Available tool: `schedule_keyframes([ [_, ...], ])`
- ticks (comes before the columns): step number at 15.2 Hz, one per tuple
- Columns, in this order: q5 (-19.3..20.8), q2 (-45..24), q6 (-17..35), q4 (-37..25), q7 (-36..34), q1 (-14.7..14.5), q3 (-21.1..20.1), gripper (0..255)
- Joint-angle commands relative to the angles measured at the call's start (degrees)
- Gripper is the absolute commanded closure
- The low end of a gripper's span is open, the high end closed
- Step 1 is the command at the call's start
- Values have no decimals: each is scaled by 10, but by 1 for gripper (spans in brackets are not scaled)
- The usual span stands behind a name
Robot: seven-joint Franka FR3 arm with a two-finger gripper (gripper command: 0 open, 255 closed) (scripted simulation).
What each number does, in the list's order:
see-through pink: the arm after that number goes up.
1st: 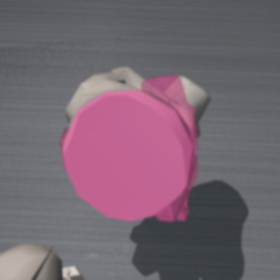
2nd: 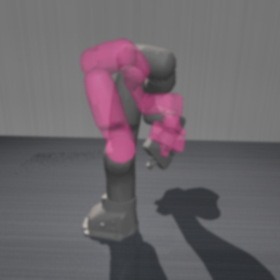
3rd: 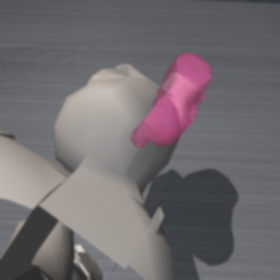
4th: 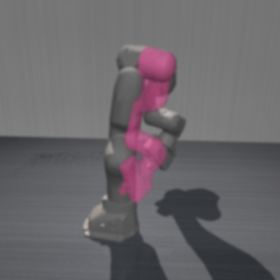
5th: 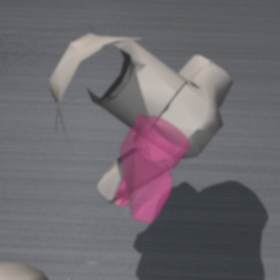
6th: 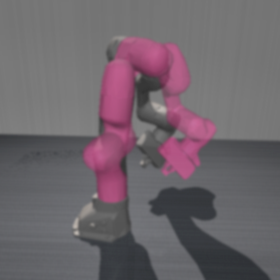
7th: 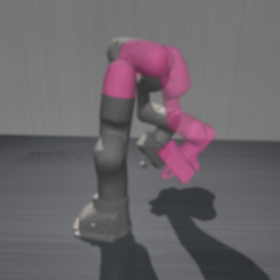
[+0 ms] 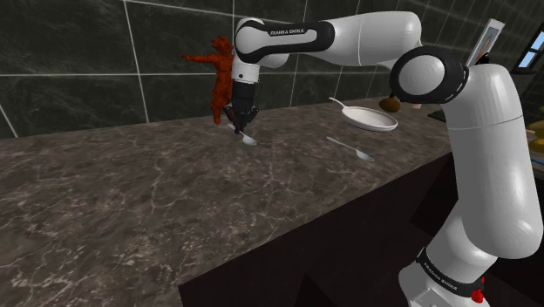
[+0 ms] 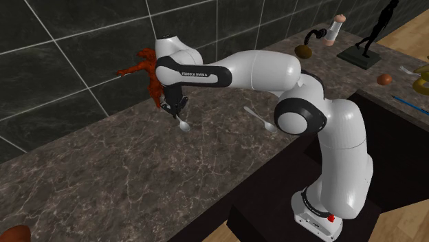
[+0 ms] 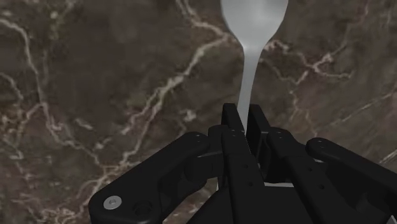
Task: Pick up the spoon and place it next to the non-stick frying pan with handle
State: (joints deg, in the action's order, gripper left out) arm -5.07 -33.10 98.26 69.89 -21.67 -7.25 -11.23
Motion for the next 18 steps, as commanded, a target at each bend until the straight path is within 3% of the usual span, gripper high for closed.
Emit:
schedule_keyframes([
  [1,0,-1,0,0,0,0,0,255],
  [11,2,-10,-81,-92,-12,-5,-1,255],
  [18,6,-36,-152,-189,-22,-12,-2,255],
])
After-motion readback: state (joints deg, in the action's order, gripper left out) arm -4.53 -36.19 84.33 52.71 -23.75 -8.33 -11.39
